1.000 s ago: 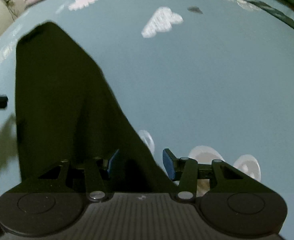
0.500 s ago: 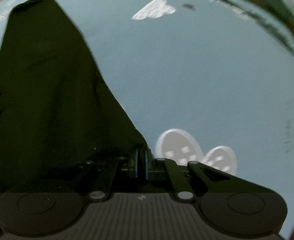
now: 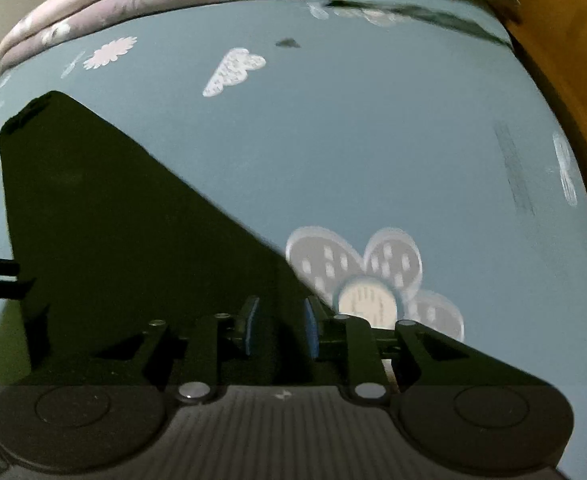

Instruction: Fold clothes

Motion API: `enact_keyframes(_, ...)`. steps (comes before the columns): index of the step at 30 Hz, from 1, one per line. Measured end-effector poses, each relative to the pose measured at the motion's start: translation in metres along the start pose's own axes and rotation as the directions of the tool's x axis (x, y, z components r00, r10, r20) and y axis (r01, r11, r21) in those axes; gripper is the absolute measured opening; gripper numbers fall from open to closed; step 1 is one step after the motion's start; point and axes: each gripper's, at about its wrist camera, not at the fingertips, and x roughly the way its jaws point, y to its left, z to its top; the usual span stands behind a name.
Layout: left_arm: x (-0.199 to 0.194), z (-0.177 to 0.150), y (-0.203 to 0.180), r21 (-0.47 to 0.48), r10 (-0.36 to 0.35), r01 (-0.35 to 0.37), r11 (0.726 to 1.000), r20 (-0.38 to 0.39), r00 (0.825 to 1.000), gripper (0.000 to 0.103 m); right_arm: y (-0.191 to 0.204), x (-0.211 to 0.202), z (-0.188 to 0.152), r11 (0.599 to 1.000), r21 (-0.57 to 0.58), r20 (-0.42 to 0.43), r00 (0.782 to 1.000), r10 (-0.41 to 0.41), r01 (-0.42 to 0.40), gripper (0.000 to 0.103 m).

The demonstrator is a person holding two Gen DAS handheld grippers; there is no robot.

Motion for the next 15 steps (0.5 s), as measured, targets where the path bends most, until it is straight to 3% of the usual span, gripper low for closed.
enact_keyframes(6, 0.018, -0.003, -0.012, 0.029, -0.009, 0.011, 1.0, -0.039, 0.999, 0.04, -0.008, 0.028, -0.023, 0.998, 0.033, -0.066, 0.996, -0.052, 0.054, 0.03)
enact_keyframes(10, 0.028, -0.008, -0.015, 0.043, 0.028, -0.025, 0.999, -0.069, 0.997, 0.041, -0.023, 0.029, -0.023, 0.99, 0.073, -0.02, 0.992, -0.123, 0.124, 0.023)
enact_keyframes(15, 0.027, -0.01, -0.016, 0.053, 0.032, -0.028, 0.998, -0.079, 0.996, 0.047, -0.045, -0.022, -0.027, 0.977, 0.181, 0.077, 0.989, -0.128, 0.113, 0.036)
